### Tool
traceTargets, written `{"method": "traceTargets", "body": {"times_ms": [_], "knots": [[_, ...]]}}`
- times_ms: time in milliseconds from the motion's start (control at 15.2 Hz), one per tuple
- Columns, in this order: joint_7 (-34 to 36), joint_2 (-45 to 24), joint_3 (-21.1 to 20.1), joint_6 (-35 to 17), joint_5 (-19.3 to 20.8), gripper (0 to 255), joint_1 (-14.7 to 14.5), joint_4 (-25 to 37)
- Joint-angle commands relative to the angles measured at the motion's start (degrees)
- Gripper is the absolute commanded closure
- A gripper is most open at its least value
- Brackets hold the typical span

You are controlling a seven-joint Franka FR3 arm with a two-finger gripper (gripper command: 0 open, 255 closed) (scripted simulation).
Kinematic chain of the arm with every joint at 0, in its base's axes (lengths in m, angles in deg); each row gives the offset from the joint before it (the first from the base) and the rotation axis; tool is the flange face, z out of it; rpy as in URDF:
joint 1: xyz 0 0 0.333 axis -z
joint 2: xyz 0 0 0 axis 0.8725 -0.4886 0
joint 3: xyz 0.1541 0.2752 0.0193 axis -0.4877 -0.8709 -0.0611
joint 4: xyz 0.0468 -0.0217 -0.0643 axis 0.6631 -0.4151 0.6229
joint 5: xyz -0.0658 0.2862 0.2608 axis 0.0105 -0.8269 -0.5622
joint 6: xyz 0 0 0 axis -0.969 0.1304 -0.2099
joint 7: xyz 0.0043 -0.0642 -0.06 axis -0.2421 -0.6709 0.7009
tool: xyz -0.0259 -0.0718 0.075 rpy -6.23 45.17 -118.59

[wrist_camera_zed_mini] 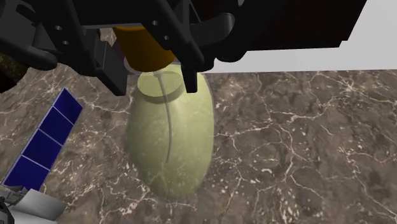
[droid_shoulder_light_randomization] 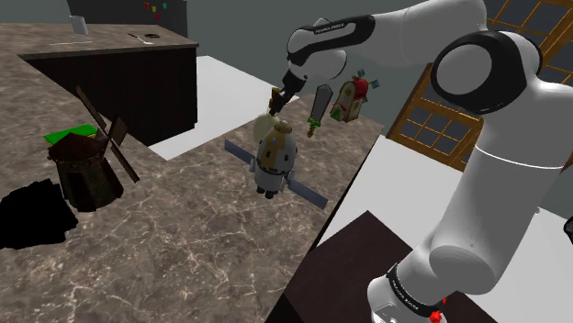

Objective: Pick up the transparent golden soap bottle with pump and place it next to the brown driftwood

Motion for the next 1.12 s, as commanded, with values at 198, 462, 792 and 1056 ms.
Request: {"method": "traceTargets", "body": {"times_ms": [198, 462, 792, 1056], "knots": [[1.3, 1.1, 0.3, 3.3, 1.0, 255, 0.0, 2.3], [2.3, 1.9, 0.5, 5.9, 1.8, 255, -0.1, 4.3], [3.4, 2.7, 0.7, 9.3, 2.5, 255, 0.0, 7.1], [4.3, 3.1, 0.9, 12.1, 3.1, 255, 0.0, 9.6]]}}
